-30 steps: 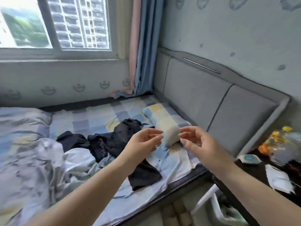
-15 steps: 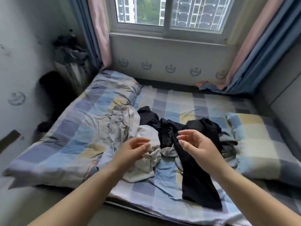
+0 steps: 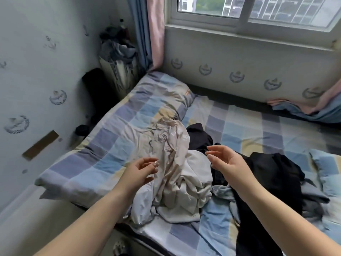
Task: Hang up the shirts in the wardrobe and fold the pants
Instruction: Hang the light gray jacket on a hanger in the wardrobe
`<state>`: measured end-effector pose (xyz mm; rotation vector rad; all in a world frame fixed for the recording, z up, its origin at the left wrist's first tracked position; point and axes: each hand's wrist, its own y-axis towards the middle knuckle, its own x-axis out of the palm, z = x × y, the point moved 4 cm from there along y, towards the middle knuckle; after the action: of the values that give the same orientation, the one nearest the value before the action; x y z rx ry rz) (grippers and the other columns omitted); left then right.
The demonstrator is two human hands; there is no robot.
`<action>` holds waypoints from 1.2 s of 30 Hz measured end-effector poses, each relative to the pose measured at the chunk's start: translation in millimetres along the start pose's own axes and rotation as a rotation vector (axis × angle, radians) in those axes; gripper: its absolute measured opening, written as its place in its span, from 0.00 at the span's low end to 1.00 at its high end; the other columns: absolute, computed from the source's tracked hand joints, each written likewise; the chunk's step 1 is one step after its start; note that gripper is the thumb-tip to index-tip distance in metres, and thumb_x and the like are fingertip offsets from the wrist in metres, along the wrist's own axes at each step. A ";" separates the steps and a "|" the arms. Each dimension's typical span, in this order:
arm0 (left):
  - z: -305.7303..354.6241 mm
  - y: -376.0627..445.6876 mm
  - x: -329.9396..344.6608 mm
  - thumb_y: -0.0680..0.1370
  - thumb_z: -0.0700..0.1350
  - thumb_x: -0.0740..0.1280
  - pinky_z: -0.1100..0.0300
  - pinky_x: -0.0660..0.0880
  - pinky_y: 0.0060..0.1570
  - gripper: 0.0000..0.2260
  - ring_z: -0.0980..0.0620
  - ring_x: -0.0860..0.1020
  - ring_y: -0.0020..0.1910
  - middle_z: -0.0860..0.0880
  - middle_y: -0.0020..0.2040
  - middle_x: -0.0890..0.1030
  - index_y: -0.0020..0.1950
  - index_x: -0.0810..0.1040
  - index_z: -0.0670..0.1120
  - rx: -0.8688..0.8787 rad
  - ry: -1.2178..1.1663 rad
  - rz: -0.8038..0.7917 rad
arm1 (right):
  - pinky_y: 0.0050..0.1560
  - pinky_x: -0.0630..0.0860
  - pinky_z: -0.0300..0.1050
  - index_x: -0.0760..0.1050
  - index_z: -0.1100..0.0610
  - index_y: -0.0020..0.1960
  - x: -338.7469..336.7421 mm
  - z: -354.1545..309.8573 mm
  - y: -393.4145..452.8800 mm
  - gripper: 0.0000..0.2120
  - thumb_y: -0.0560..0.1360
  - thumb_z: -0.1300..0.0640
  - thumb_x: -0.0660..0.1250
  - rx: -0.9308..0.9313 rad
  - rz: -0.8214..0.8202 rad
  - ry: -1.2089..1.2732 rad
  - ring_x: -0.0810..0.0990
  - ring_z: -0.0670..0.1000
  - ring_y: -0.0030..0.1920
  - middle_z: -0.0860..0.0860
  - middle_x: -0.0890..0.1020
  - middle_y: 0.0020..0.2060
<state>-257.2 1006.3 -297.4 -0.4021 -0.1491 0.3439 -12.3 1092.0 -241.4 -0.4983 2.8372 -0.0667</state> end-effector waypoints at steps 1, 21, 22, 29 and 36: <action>1.7 15.7 -9.0 0.77 0.41 0.68 0.62 0.76 0.44 0.05 0.58 0.80 0.40 0.50 0.43 0.83 0.51 0.81 0.47 -0.012 0.008 -0.014 | 0.49 0.77 0.38 0.77 0.45 0.51 11.2 1.6 12.4 0.08 0.74 0.56 0.69 0.013 0.003 0.003 0.81 0.40 0.49 0.41 0.84 0.46; -115.0 407.1 -159.6 0.79 0.41 0.66 0.57 0.75 0.49 0.04 0.56 0.79 0.47 0.50 0.49 0.81 0.48 0.78 0.50 -0.238 0.132 -0.053 | 0.46 0.72 0.37 0.77 0.50 0.54 234.9 210.7 289.6 0.08 0.76 0.58 0.67 0.322 0.174 -0.014 0.80 0.44 0.48 0.48 0.83 0.48; -128.3 421.7 -158.3 0.79 0.41 0.66 0.57 0.74 0.50 0.03 0.56 0.79 0.48 0.51 0.49 0.81 0.48 0.77 0.49 -0.242 0.132 -0.050 | 0.46 0.72 0.37 0.76 0.49 0.54 239.1 224.3 302.0 0.08 0.76 0.58 0.68 0.316 0.174 -0.022 0.80 0.44 0.47 0.47 0.82 0.47; -216.4 523.9 -140.1 0.78 0.37 0.65 0.59 0.73 0.49 0.07 0.57 0.76 0.44 0.52 0.46 0.80 0.51 0.79 0.47 -0.101 0.287 -0.034 | 0.57 0.71 0.39 0.74 0.49 0.62 265.5 323.3 368.8 0.16 0.75 0.56 0.68 0.287 0.150 -0.115 0.74 0.44 0.59 0.45 0.77 0.58; -264.2 599.5 -110.6 0.75 0.39 0.68 0.63 0.70 0.51 0.14 0.51 0.77 0.48 0.46 0.51 0.79 0.60 0.76 0.43 -0.023 0.449 0.035 | 0.50 0.69 0.31 0.73 0.48 0.63 269.5 373.2 406.1 0.17 0.75 0.55 0.68 0.281 0.117 -0.133 0.73 0.43 0.60 0.47 0.75 0.62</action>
<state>-483.3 1390.3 -790.3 -0.4951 0.2928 0.2794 -293.0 1381.8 -704.0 -0.2647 2.6608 -0.3888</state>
